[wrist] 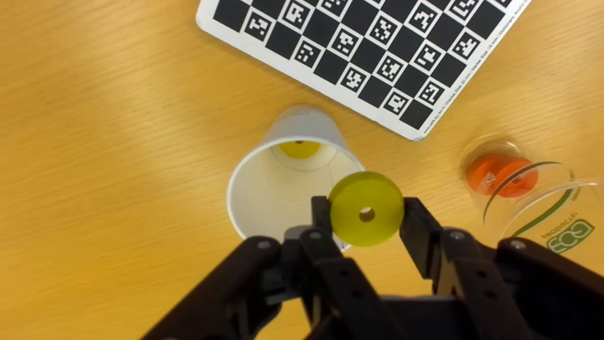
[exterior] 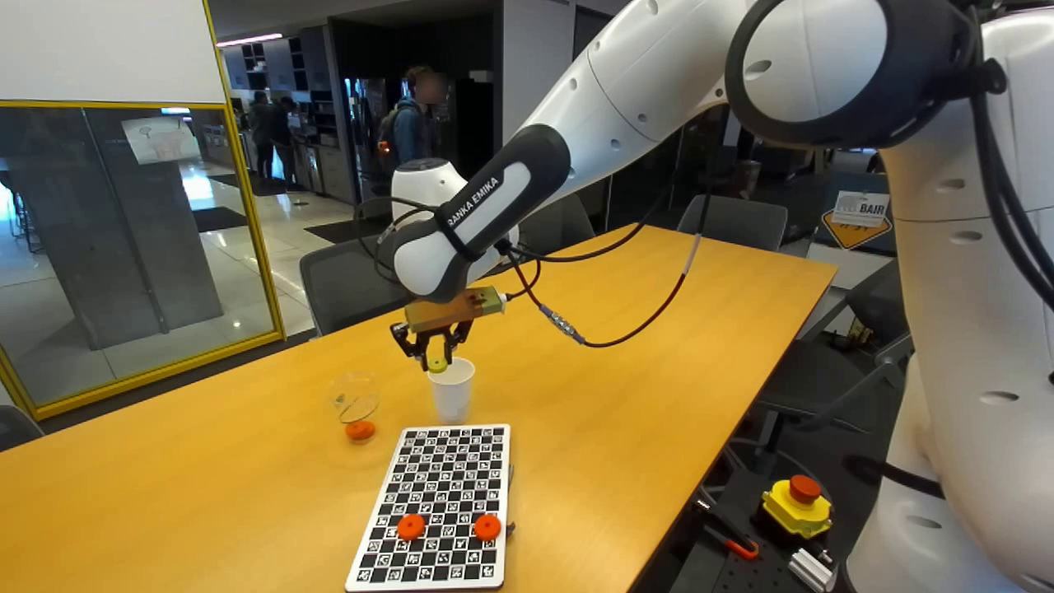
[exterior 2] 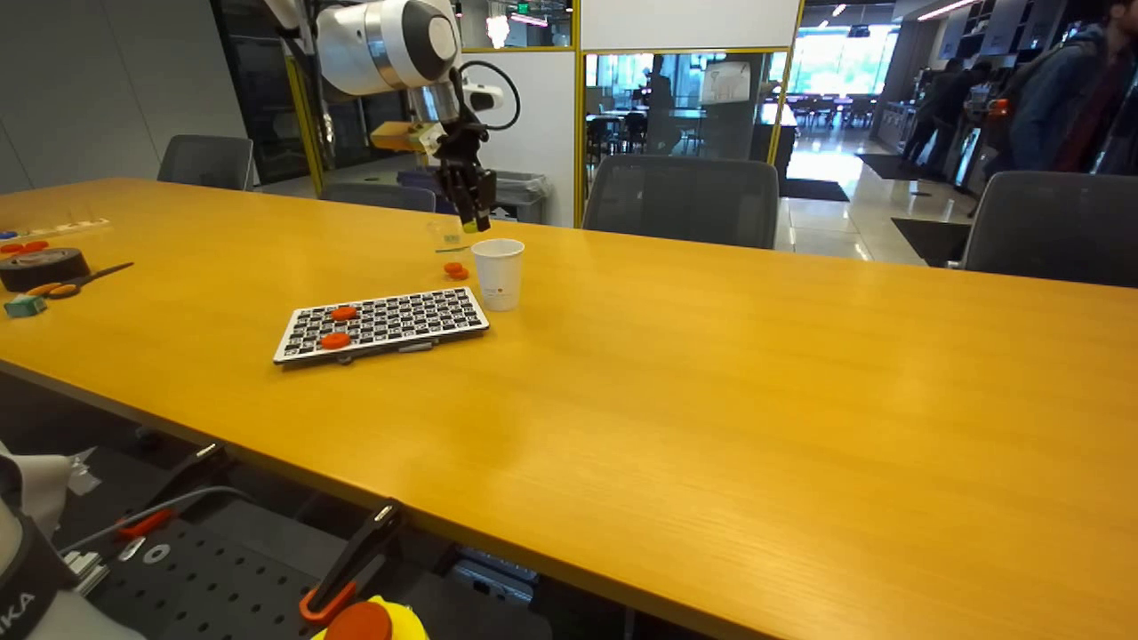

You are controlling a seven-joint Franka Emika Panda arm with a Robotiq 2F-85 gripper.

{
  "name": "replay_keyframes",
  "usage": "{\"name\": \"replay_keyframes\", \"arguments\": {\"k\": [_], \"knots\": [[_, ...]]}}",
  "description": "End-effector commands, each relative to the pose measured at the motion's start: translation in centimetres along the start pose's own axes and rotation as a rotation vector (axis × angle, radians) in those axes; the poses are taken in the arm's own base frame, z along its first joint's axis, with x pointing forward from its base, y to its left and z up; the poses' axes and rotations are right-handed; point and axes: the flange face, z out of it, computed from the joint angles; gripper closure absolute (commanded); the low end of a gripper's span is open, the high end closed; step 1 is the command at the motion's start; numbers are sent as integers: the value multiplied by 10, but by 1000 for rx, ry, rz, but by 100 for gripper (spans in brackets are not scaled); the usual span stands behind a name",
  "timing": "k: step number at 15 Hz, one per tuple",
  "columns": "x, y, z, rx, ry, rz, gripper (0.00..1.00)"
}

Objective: Put the yellow block in the white cup the put two orange blocks in the clear cup, then put the remaining yellow block in the white cup, then put the remaining two orange blocks in the clear cup

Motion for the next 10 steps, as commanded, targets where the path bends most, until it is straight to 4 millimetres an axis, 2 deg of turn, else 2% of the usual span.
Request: {"name": "replay_keyframes", "arguments": {"k": [1,10], "knots": [[11,8,-2,-17,-9,19,83],[19,13,12,-27,-36,30,83]]}}
